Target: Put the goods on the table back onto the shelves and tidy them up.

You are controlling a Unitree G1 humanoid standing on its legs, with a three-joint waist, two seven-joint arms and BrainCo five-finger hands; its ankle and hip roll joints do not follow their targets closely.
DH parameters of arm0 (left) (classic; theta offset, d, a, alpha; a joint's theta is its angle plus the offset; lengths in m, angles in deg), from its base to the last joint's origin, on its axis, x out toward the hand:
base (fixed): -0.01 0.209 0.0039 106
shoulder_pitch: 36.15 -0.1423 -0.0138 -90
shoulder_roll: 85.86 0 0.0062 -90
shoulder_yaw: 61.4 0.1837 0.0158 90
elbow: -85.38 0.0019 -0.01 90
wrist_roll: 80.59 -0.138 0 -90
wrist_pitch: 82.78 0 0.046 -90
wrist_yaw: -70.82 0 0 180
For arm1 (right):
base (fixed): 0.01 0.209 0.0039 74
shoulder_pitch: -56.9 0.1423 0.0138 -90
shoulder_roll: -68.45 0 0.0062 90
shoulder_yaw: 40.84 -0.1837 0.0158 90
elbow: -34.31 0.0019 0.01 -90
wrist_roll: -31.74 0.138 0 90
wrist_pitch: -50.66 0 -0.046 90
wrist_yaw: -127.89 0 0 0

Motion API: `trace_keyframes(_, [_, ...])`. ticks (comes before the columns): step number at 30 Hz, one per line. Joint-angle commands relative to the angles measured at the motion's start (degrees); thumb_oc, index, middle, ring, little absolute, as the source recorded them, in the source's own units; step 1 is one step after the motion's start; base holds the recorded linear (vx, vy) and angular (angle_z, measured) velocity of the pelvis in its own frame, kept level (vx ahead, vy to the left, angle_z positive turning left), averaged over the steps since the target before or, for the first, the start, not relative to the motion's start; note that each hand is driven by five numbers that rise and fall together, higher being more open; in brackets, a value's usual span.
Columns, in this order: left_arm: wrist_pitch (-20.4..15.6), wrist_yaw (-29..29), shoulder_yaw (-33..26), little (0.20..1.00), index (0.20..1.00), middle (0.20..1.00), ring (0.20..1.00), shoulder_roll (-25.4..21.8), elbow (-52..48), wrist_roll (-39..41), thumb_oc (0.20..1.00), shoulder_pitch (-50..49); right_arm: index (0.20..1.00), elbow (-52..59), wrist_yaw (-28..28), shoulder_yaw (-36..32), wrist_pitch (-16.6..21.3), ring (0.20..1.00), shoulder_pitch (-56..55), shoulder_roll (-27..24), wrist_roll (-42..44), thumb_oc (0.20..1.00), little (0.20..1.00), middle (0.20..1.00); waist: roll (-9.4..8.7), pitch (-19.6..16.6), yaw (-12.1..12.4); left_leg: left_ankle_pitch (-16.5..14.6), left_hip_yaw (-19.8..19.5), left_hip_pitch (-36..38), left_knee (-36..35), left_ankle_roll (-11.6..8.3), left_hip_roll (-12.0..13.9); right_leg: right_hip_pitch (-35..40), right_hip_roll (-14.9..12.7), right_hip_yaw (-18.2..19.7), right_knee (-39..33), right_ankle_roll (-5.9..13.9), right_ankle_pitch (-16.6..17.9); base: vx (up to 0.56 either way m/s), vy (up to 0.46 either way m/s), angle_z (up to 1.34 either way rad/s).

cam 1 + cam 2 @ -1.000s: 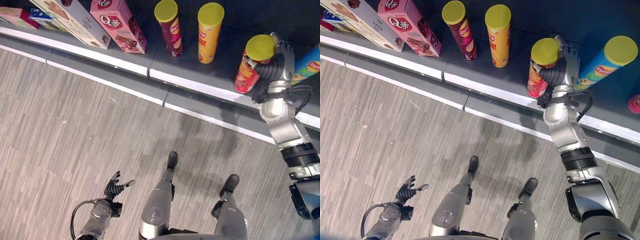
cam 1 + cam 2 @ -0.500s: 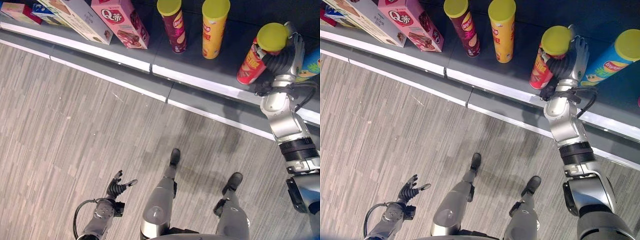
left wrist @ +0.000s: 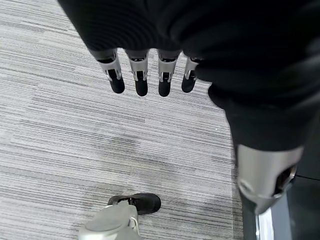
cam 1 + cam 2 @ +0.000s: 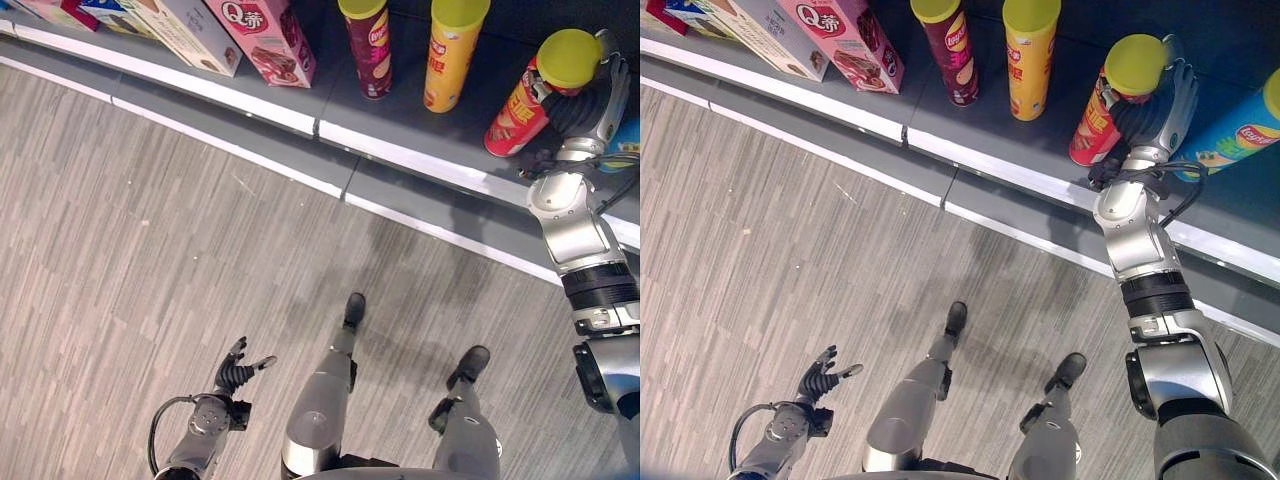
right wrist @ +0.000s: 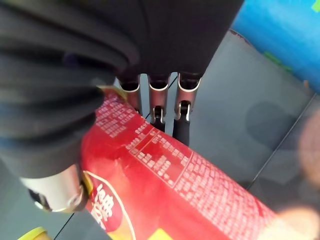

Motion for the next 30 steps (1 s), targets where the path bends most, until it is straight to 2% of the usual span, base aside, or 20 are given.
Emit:
trace_keyframes(1, [-1.26,-1.49,4.39,1.0,1.0,1.0,1.0,-1.96,0.81,1.72,1.0,2.95,0.2,-2.05,-0.63,0.42,1.7,0.2,2.37,-2.83,1.39,0.2,0.2,0.2,0.97,-0.49,1.76,-2.03,1.4,1.32,-2.91,-0.24,-1.39,-3.04,-2.33,3.07,7.5,1.4,-3.52,0.0,0.0,0.0])
trace_keyframes(17, [-1.42,-1.75,4.82,1.0,1.0,1.0,1.0,-2.2,0.7,2.34,1.0,3.23,0.2,-8.98,-0.59,2.33,1.39,0.2,5.01,-5.47,4.04,0.2,0.2,0.2,0.57,-0.3,1.42,-1.97,1.59,1.02,-2.82,-0.43,-1.3,-3.07,-2.3,2.94,7.25,1.43,-3.45,0.0,0.0,0.0])
trace_keyframes(30, [-1.33,-2.1,4.78,1.0,1.0,1.0,1.0,-2.14,1.2,2.41,1.0,3.64,0.2,-9.97,-0.48,2.81,1.29,0.2,4.92,-6.07,4.53,0.2,0.2,0.2,0.14,-0.27,1.04,-1.99,1.6,0.96,-2.79,-0.45,-1.15,-3.01,-2.08,2.99,7.19,1.43,-3.56,0.0,0.0,0.0])
